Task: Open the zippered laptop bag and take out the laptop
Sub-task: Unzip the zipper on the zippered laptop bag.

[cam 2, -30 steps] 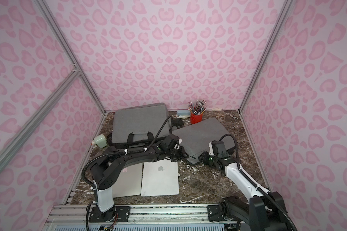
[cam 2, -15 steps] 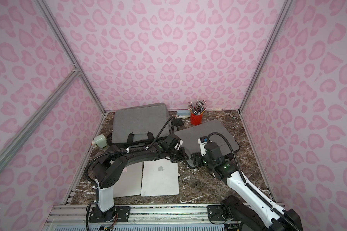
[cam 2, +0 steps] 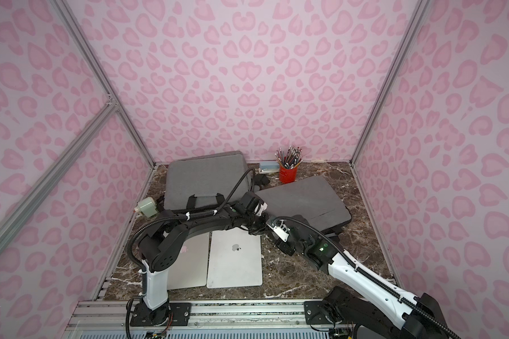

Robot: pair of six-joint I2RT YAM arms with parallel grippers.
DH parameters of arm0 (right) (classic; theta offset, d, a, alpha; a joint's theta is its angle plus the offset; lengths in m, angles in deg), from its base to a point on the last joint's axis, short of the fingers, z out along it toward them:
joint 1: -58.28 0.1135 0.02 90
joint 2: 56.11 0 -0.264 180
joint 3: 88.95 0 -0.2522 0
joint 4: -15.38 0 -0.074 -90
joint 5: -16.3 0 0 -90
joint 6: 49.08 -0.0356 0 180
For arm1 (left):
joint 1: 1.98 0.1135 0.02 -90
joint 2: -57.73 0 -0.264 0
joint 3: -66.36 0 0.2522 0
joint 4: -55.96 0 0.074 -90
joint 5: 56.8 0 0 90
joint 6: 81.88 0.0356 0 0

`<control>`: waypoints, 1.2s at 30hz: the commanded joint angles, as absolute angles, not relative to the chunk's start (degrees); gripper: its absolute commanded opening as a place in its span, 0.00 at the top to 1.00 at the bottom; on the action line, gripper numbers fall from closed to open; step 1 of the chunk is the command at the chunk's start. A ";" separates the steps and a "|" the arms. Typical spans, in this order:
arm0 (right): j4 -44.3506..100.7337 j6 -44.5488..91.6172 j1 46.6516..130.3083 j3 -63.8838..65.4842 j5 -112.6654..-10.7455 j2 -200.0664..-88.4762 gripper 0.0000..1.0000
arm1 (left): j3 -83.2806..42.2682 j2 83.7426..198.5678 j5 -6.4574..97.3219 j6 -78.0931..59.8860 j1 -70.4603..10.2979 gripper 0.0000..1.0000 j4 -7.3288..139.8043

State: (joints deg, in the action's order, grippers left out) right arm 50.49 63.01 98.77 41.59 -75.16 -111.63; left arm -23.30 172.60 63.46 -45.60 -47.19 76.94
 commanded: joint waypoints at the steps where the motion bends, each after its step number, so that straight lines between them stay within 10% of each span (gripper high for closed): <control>1: 50.70 72.81 99.80 44.38 -77.83 -110.18 0.31 | -25.02 173.33 67.86 -43.75 -46.76 0.83 74.28; 17: 31.64 80.68 102.21 51.06 -88.87 -119.67 0.35 | -25.45 173.74 71.10 -42.98 -45.96 0.82 73.94; 25: 30.67 80.51 102.23 51.27 -90.40 -123.75 0.59 | -24.81 173.39 72.26 -42.86 -45.06 0.80 73.06; 29: 31.64 76.70 100.85 49.37 -88.41 -122.99 0.90 | -24.66 173.56 72.36 -42.36 -44.82 0.76 72.98; 36: 32.73 73.22 96.75 48.51 -83.02 -119.63 1.00 | -24.02 170.28 70.14 -36.30 -44.01 0.55 75.43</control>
